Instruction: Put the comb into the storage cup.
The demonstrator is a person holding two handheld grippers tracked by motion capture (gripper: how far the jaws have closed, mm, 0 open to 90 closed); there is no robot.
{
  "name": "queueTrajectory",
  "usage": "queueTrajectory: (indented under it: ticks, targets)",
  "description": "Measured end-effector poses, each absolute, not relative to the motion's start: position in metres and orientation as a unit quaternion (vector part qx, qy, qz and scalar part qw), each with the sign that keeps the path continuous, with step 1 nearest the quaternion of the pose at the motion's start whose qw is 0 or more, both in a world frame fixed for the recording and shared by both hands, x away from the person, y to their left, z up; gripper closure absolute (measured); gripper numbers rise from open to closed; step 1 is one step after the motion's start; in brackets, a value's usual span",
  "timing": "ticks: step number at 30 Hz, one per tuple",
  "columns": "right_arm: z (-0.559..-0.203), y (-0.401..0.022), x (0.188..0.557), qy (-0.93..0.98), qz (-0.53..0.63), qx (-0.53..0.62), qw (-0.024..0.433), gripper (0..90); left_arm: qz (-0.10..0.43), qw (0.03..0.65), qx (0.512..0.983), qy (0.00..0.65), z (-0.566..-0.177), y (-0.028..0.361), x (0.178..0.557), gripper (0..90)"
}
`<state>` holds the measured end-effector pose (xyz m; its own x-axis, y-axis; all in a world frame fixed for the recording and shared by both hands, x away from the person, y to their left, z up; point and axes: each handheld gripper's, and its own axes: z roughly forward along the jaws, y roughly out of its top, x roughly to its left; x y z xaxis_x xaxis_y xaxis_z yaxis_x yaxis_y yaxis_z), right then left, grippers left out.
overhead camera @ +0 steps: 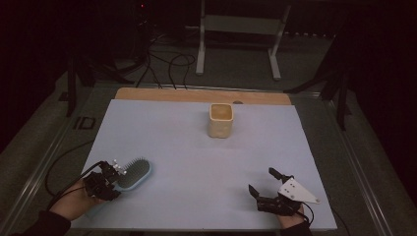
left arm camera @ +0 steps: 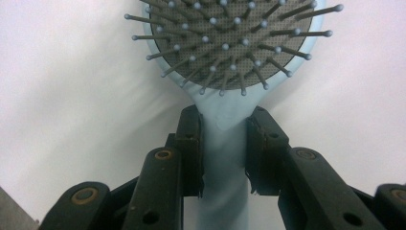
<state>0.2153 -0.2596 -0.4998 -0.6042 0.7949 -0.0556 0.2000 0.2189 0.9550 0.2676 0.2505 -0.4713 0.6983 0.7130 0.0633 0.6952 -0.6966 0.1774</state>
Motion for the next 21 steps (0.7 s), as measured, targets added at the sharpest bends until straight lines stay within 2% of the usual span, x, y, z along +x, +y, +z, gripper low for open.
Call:
queueTrajectory:
  ticks: [10, 21]
  targets:
    - [-0.500, -0.260, 0.215, 0.727, 0.524, 0.341, 0.284, 9.4, 0.098, 0.130, 0.920, 0.356, -0.442, 0.229, 0.272, 70.3]
    - [-0.499, -0.260, 0.215, 0.726, 0.526, 0.340, 0.283, 9.4, 0.112, 0.180, 0.917, 0.339, -0.434, 0.207, 0.280, 70.4]
